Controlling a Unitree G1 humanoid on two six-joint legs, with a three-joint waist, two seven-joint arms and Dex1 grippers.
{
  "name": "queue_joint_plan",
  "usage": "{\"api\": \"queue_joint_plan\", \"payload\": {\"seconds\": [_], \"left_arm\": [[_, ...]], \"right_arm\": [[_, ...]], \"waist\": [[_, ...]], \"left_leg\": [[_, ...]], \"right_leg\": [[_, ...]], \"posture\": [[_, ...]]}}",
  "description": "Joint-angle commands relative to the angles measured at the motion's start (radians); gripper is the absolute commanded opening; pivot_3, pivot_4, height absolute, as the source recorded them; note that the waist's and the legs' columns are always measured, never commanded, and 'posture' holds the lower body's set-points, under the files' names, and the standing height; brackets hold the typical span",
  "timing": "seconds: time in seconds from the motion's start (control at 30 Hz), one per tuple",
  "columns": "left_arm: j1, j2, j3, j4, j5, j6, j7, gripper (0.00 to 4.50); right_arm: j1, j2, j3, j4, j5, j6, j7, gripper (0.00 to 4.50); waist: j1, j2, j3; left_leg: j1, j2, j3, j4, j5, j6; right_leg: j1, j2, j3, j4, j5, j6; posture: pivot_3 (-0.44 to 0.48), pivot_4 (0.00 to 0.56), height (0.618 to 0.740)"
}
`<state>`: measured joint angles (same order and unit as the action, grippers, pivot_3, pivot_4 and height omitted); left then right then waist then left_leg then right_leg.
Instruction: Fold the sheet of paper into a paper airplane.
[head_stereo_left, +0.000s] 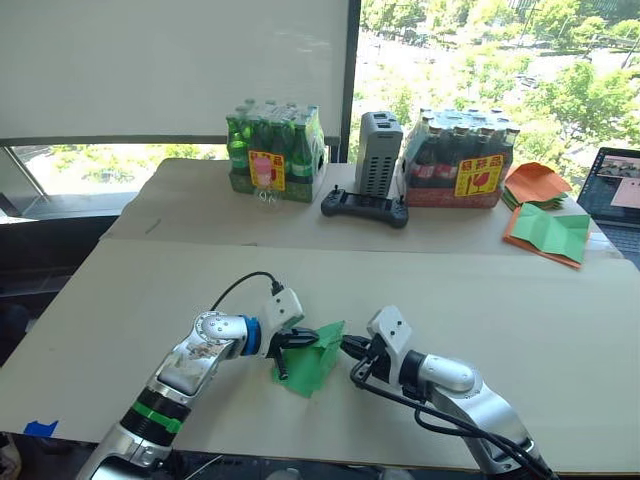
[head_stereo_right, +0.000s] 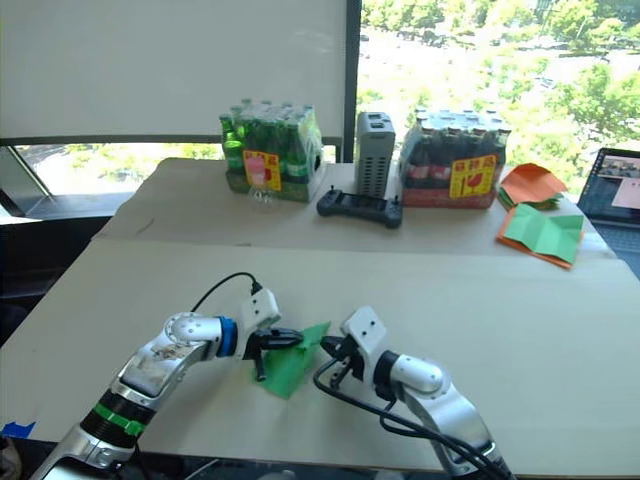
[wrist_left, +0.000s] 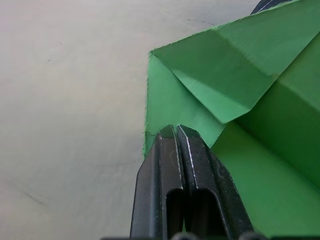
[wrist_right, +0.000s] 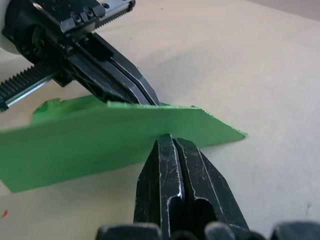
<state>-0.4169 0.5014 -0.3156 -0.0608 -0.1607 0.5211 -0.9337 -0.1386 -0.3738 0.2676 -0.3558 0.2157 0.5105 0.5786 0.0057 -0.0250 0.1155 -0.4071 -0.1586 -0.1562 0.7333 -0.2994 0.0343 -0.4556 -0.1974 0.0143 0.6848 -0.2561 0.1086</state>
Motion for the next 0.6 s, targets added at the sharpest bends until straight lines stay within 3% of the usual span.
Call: {"api": "queue_joint_plan", "payload": {"seconds": [0.03,0.6], "left_arm": [[0.002,-0.008,-0.034,0.013,0.013,-0.004,-0.013,0.09],[0.010,0.009,-0.035,0.014,0.016,-0.003,-0.021,0.09]], "right_arm": [[-0.011,0.002,-0.002,-0.044,0.002,0.002,0.000,0.00],[-0.107,0.093,0.055,0.042,-0.042,-0.010,-0.027,0.00]], "waist": [[0.002,0.000,0.000],[-0.004,0.000,0.000]], "left_leg": [[0.000,0.000,0.000,0.000,0.000,0.000],[0.000,0.000,0.000,0.000,0.000,0.000]], "right_leg": [[0.000,0.000,0.000,0.000,0.000,0.000],[0.000,0.000,0.000,0.001,0.000,0.000]], "posture": [[0.000,0.150,0.675],[0.000,0.150,0.675]]}}
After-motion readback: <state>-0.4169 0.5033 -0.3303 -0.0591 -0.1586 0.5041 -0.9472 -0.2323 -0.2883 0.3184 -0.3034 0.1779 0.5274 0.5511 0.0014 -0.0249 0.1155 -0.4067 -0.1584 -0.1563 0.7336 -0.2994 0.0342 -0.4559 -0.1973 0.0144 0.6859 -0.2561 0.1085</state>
